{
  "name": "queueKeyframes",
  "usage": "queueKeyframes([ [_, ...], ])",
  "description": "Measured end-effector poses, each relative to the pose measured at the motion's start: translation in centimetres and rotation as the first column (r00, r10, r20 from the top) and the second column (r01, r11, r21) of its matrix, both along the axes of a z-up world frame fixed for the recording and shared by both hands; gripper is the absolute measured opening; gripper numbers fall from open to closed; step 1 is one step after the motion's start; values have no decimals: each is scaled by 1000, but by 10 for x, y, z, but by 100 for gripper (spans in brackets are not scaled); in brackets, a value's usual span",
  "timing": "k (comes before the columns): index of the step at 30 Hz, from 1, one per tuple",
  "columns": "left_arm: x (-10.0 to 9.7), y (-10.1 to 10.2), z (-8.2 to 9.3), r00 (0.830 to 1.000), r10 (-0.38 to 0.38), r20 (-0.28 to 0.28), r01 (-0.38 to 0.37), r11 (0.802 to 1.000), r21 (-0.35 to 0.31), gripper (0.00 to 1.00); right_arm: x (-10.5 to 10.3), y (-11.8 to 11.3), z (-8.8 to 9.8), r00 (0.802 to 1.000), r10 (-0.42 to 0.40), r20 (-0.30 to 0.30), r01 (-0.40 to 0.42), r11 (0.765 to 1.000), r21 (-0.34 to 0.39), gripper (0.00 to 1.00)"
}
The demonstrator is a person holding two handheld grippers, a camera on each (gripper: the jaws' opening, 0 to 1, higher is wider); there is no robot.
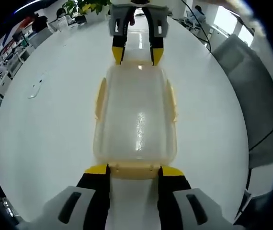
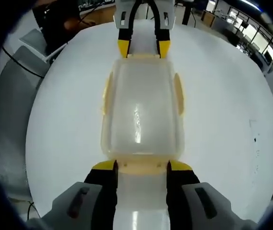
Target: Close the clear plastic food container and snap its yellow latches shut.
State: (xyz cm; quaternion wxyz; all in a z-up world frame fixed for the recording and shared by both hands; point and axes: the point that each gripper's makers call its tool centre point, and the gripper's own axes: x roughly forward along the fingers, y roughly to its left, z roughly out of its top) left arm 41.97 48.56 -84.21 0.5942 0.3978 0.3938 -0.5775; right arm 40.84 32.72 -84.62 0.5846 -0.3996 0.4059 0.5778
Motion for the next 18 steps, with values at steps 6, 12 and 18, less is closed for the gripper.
queueKeyframes([
  [6,2,2,0,1000,-7,-7,7,1000,-10,32,0,1,0,1000,-1,3,1,1000,2,36],
  [12,0,4,1,1000,0,-9,0,1000,30,32,-2,3,2,1000,11,19,-11,1000,-15,36],
  [18,-8,4,17,999,26,-19,-26,999,21,32,-7,2,15,1000,24,11,-24,1000,17,36],
])
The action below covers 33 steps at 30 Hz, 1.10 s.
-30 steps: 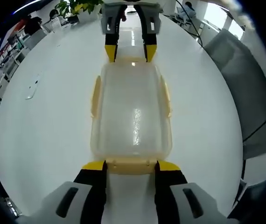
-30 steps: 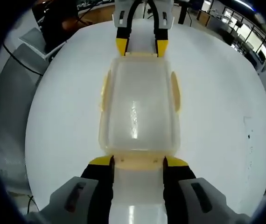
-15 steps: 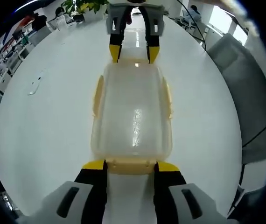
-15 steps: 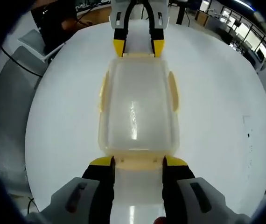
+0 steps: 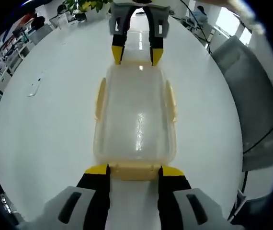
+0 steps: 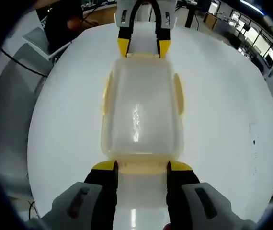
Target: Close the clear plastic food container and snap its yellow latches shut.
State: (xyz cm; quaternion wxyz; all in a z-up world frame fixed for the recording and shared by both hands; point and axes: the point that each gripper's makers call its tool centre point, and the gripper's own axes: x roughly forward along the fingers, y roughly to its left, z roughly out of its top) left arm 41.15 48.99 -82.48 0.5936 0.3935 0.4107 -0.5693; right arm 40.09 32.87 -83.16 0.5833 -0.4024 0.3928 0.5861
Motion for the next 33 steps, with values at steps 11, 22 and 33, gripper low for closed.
queueKeyframes([
  [11,-14,-18,37,999,45,19,-44,999,-12,32,-7,-16,43,999,34,38,-36,997,71,36],
  [22,-18,-63,56,998,52,40,-52,999,-10,32,-12,-59,62,997,29,73,-36,995,95,36],
  [33,-21,-121,66,998,37,41,-36,999,-25,32,-11,-114,72,996,10,84,-18,995,102,36],
])
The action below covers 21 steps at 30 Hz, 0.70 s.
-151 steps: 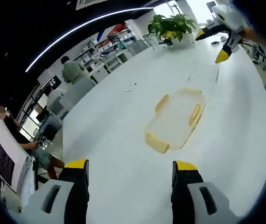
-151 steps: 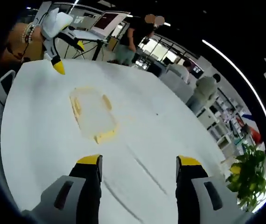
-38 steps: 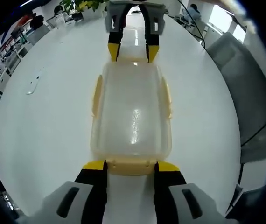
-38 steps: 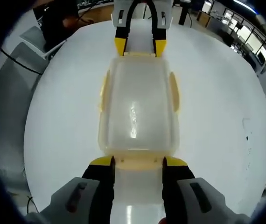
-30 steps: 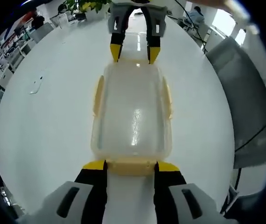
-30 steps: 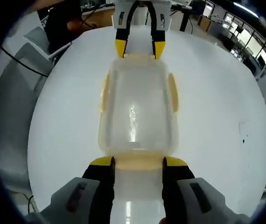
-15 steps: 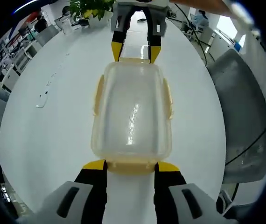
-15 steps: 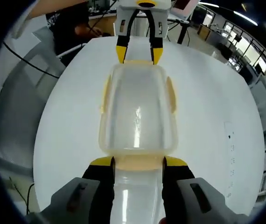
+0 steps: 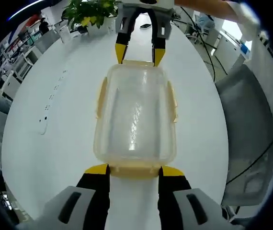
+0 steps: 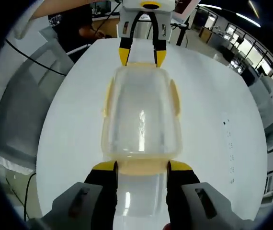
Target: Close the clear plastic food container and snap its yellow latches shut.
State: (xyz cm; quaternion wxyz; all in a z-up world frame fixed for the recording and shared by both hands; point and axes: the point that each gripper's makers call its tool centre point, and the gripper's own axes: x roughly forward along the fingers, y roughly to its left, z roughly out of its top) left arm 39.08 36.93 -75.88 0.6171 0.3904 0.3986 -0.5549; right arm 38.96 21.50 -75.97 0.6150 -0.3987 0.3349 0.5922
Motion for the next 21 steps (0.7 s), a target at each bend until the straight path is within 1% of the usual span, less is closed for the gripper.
queueKeyframes([
  [1,-1,-8,0,1000,-3,-2,3,1000,-3,32,0,-4,0,1000,-3,-2,3,1000,-1,36],
  [3,-1,-18,-1,1000,-5,-5,5,1000,-10,32,0,-16,-2,1000,-7,-1,7,1000,-6,36],
  [5,-3,-30,-3,1000,-3,-22,3,1000,-18,32,0,-28,-3,1000,-11,-4,11,1000,-13,36],
  [9,-3,-51,-9,999,-15,-34,14,1000,-25,33,-4,-53,-6,1000,-25,-12,25,1000,-17,36],
  [12,-5,-73,-10,998,-22,-56,21,999,-34,33,-5,-72,-9,999,-35,-18,35,999,-27,36],
  [17,0,-102,-11,997,-46,-56,43,998,-41,33,-5,-101,-10,998,-60,-20,60,998,-31,36],
  [21,1,-120,-14,996,-58,-64,56,998,-38,33,-4,-121,-13,997,-74,-25,73,997,-33,36],
])
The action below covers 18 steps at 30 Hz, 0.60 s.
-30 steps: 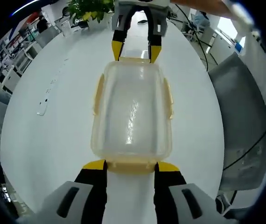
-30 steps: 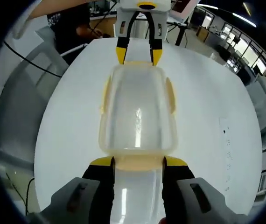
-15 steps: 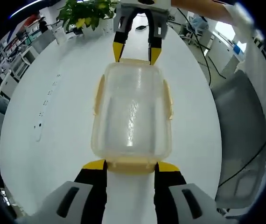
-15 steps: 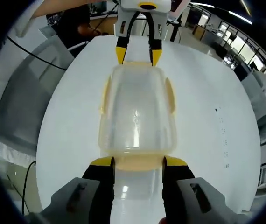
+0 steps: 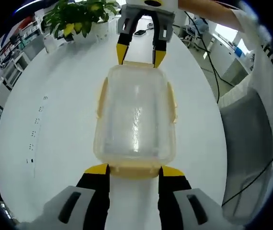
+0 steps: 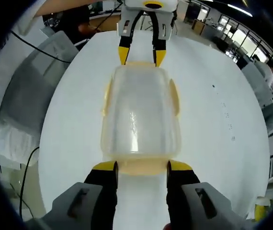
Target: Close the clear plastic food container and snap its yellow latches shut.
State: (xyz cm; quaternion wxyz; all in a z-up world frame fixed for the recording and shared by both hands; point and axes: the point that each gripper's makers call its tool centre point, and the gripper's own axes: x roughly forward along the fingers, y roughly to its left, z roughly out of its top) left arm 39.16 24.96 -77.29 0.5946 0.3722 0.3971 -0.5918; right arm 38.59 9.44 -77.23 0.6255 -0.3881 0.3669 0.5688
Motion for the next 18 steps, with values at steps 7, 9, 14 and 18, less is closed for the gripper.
queueKeyframes([
  [7,-4,-16,-7,1000,-9,-25,9,1000,1,33,-6,-16,-12,1000,-5,-13,5,1000,-11,36],
  [9,-5,-17,-8,999,-12,-29,13,1000,7,33,-6,-17,-14,1000,-4,-15,4,1000,-8,36],
  [14,0,-12,-9,1000,-7,-25,8,1000,28,33,-4,-13,-13,1000,-3,-5,3,1000,9,37],
  [18,-3,-7,-10,999,-5,-46,7,999,42,33,-7,-9,-13,1000,9,-20,-8,1000,14,37],
])
